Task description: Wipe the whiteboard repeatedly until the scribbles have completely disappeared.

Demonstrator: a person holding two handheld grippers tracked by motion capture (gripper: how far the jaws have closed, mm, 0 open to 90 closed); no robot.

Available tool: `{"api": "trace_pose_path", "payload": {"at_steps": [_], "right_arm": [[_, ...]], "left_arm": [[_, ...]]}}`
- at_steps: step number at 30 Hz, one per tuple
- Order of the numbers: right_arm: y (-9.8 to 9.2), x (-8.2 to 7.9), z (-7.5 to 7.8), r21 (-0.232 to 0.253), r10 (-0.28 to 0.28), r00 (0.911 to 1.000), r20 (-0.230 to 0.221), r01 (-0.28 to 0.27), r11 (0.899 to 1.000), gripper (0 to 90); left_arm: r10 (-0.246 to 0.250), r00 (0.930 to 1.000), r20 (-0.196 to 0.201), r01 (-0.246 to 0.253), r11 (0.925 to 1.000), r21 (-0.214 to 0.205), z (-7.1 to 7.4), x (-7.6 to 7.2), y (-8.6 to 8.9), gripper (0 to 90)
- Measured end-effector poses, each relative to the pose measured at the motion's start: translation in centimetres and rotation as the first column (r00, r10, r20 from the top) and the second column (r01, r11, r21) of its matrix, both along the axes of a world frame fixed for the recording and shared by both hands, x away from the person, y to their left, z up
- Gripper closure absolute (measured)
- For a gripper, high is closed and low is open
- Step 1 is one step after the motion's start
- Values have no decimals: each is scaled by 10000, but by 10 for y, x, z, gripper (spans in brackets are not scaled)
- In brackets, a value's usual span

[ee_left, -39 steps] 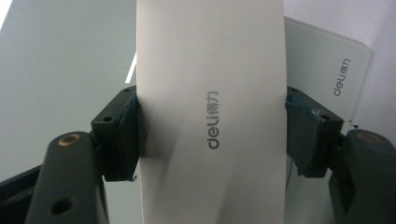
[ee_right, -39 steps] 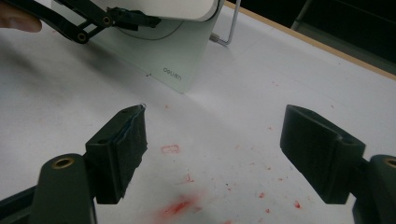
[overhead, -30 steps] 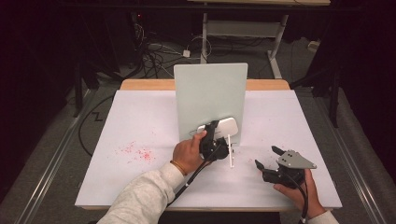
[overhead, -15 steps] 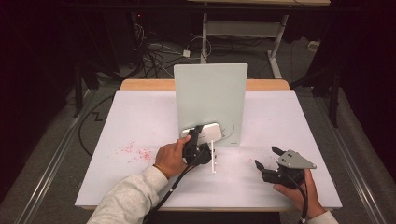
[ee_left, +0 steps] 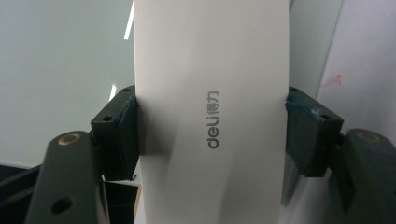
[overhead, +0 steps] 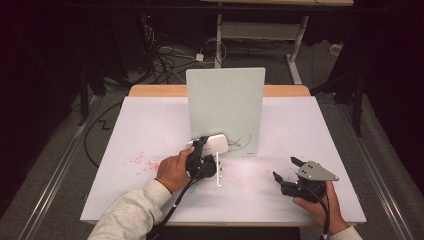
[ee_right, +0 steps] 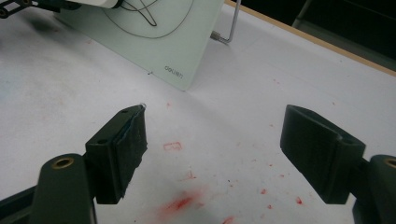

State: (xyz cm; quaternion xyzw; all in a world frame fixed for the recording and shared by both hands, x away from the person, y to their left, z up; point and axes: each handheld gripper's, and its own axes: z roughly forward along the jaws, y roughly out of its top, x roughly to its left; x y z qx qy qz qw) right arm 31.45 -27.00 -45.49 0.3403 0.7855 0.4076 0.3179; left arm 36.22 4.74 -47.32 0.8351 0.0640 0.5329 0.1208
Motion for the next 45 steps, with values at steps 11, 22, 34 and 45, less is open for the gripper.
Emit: {"api": "trace_pose_path", "payload": {"at_steps": [11, 22, 34, 45], "right_arm": [[3, 0, -2, -92, 52, 9999, -87, -53, 9999, 234], [3, 1, -2, -128, 92, 9999, -107, -93, 9999, 234], [2, 2, -3, -125, 81, 9999, -103, -83, 9999, 233], [-1, 2, -1, -12, 33, 10000, -40, -33, 10000, 233]], "left_arm": [[-76, 9991, 414, 70, 9999, 143, -5, 0, -12, 287], [-493, 9983, 321, 487, 9986, 184, -12, 0, -48, 287], [-709, 9968, 368, 701, 9973, 237, -17, 1, -76, 287], [-870, 9952, 454, 856, 9958, 313, -11, 4, -92, 287]]}}
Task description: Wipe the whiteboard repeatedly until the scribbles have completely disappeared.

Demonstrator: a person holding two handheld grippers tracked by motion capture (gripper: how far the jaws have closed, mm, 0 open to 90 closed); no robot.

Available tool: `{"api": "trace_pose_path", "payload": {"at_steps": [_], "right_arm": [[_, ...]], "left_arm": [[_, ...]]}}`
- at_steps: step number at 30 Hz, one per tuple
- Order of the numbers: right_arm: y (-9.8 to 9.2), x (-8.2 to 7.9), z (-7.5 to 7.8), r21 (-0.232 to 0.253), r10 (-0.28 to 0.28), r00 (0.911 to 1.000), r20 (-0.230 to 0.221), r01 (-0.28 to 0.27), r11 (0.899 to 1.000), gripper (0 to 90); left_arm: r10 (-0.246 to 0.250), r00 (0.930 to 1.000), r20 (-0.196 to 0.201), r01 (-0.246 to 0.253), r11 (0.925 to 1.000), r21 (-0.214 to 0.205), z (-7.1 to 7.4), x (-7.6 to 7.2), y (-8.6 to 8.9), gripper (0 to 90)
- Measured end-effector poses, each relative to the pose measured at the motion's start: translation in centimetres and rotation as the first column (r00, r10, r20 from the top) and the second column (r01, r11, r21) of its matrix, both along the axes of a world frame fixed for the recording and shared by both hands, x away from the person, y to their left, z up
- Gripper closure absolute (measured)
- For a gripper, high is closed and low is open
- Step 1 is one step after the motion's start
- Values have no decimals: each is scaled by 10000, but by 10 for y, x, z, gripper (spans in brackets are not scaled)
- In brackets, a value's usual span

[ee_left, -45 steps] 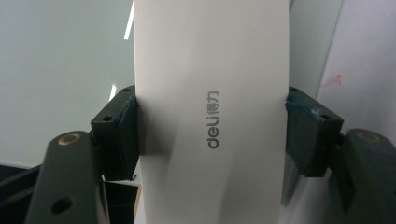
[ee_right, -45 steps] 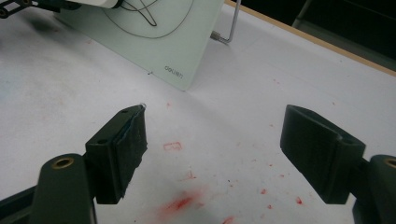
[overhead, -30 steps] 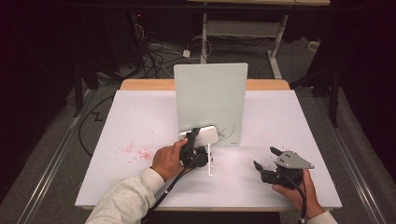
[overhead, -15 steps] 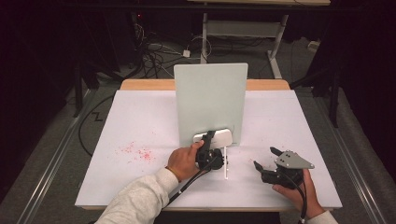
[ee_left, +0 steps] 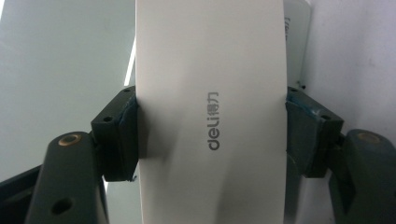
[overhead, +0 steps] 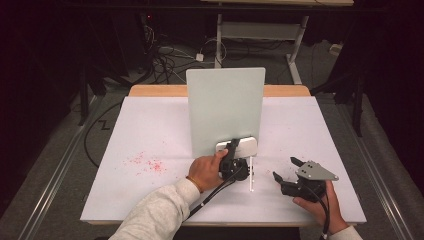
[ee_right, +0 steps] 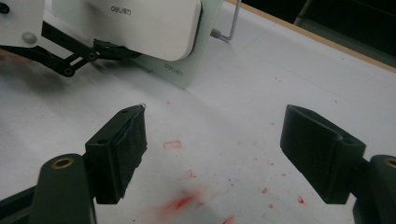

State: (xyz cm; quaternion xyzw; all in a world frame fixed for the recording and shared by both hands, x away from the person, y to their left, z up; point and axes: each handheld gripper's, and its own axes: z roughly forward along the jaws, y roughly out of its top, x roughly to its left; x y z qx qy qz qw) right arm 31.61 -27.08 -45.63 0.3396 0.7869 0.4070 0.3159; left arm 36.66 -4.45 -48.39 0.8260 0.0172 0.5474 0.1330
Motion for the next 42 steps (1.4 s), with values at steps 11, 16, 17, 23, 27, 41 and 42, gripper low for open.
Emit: {"api": "trace_pose_path", "payload": {"at_steps": [11, 16, 17, 23, 27, 41, 42], "right_arm": [[0, 0, 0, -9, -7, 10000, -19, 7, 10000, 234], [-1, 0, 0, 0, -29, 10000, -22, 29, 10000, 234], [-1, 0, 0, 28, -47, 10000, -45, 47, 10000, 233], [-1, 0, 0, -1, -37, 10000, 14, 37, 10000, 233], [-1, -1, 0, -3, -25, 10000, -18, 25, 10000, 233], [0, 0, 0, -46, 6, 10000, -37, -6, 10000, 233], [0, 0, -1, -44, -15, 10000, -58, 15, 10000, 233]], "left_arm": [[-183, 9998, 118, 189, 9984, -529, 12, 7, -6, 287], [-116, 9998, 157, 125, 9984, -557, 17, 8, -3, 287], [-71, 9999, 128, 77, 9990, -451, 17, 8, -2, 287], [57, 9999, 148, -50, 9988, -479, 18, 7, 7, 287], [66, 9999, 139, -59, 9987, -505, 17, 6, 12, 287], [199, 9998, 72, -197, 9996, -211, 10, 2, 38, 287], [216, 9997, 76, -216, 9997, -60, 10, 1, 39, 288]]}}
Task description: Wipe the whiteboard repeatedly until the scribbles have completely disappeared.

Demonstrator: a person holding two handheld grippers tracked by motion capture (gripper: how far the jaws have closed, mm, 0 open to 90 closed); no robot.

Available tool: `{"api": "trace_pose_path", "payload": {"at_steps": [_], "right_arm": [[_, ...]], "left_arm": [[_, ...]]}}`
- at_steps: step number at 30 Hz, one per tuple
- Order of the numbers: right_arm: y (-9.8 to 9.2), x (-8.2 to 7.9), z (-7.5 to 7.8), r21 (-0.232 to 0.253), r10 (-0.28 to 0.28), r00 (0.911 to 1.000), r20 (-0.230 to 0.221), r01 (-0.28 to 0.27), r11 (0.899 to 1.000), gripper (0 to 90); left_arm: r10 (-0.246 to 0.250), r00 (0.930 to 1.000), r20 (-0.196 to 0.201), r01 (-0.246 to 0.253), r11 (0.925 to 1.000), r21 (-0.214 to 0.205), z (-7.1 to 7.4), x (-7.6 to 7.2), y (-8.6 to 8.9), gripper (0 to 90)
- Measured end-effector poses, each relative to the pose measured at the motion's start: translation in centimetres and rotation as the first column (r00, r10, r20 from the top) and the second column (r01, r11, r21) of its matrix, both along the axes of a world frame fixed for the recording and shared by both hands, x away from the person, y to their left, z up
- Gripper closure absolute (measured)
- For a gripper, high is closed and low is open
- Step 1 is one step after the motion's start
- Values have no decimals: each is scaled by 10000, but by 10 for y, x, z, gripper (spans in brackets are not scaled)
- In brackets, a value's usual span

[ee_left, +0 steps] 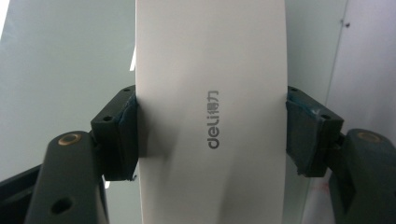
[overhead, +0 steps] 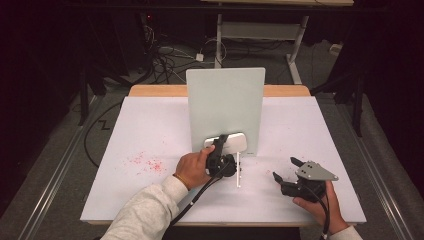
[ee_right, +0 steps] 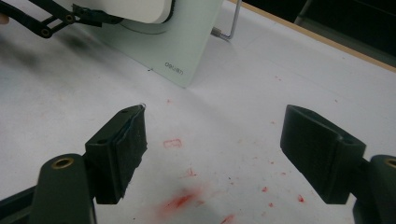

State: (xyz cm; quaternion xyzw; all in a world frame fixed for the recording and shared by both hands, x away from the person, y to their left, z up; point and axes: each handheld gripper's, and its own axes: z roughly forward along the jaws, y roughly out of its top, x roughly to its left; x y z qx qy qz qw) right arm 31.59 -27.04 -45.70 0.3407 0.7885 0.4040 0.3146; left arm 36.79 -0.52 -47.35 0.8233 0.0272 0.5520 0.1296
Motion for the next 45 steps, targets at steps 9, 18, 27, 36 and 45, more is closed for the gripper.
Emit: {"api": "trace_pose_path", "payload": {"at_steps": [9, 18, 27, 36, 45], "right_arm": [[0, -1, 1, -35, 9, 10000, 68, -8, 10000, 232], [2, -1, 1, -18, 10, 10000, 19, -10, 10000, 231], [1, -1, 1, 6, 12, 10000, -12, -12, 10000, 231], [2, -1, 0, -44, 57, 10000, -21, -57, 10000, 229], [3, -1, -1, -92, 100, 9999, -79, -101, 9999, 228]], "left_arm": [[129, 9999, -58, -127, 9992, 391, -7, -4, 22, 288], [323, 9994, -132, -312, 9965, 781, -13, -9, 45, 287], [402, 9989, -223, -377, 9940, 1027, -18, -12, 59, 287], [414, 9986, -325, -374, 9927, 1145, -23, -14, 64, 287], [276, 9994, -222, -246, 9915, 1275, -24, -13, 36, 288]]}}
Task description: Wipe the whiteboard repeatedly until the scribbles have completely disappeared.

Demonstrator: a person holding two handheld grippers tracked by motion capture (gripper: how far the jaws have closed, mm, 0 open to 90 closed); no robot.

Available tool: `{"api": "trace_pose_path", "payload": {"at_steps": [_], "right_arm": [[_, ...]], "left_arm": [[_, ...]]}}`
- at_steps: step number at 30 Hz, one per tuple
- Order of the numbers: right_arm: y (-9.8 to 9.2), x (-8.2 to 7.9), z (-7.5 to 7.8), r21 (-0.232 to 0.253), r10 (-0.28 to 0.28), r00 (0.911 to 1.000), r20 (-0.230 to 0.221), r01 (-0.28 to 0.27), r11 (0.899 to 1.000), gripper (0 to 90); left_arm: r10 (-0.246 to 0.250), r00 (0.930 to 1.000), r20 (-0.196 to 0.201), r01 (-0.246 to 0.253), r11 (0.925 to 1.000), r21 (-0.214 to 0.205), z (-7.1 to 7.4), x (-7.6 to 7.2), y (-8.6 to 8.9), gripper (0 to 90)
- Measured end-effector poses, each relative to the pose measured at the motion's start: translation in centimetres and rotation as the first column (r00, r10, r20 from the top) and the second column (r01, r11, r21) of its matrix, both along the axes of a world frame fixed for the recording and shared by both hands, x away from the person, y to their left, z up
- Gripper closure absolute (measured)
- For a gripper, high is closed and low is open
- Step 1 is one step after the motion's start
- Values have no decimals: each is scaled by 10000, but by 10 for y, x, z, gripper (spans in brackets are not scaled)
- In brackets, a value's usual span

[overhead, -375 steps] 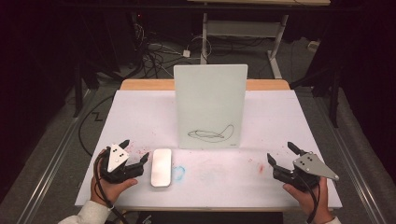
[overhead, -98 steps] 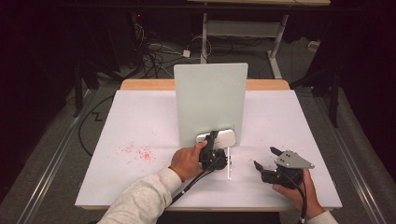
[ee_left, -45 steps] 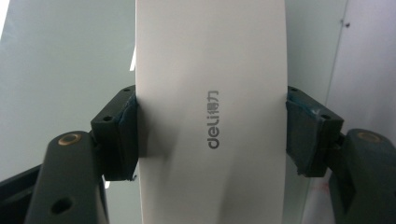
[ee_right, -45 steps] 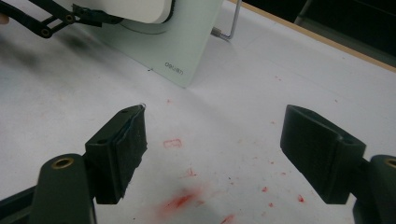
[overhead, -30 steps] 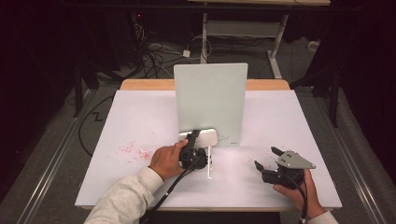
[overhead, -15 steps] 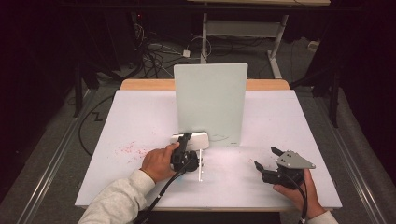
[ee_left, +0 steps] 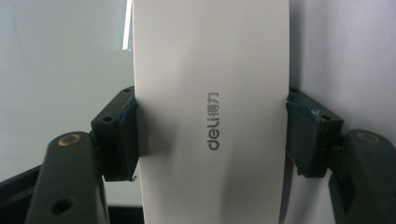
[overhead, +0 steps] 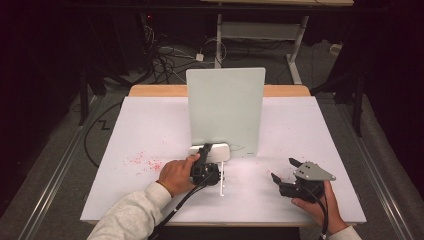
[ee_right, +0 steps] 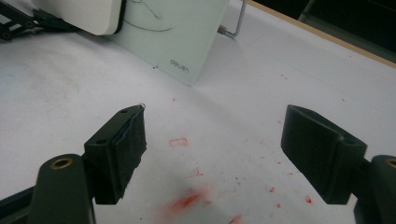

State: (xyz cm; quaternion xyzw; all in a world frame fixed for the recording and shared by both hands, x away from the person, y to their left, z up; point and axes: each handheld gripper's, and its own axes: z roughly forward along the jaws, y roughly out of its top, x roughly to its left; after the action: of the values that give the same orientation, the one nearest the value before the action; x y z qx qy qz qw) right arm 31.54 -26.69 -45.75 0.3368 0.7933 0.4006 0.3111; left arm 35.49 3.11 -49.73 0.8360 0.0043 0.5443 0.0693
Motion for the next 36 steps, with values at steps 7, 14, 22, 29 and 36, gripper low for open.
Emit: {"api": "trace_pose_path", "payload": {"at_steps": [7, 14, 22, 29, 36], "right_arm": [[-3, 0, 1, 155, -126, 9999, -6, 126, 9998, 228], [-5, 0, 2, 220, -148, 9999, 70, 146, 9997, 228], [-9, 0, 4, 338, -303, 9994, 148, 298, 9990, 228], [-12, 0, 6, 504, -490, 9985, 240, 478, 9976, 228], [-11, 0, 6, 482, -418, 9989, 200, 408, 9980, 228]], "left_arm": [[-45, 10000, 47, 44, 9995, 311, 1, 1, -24, 287], [-224, 9996, 162, 218, 9990, 382, 1, 3, -49, 287], [-235, 9993, 279, 227, 9993, 296, 1, 4, -68, 287], [-241, 9990, 373, 230, 9993, 305, 2, 5, -83, 287], [-141, 9997, 201, 138, 9998, 147, 6, 6, -77, 288]]}}
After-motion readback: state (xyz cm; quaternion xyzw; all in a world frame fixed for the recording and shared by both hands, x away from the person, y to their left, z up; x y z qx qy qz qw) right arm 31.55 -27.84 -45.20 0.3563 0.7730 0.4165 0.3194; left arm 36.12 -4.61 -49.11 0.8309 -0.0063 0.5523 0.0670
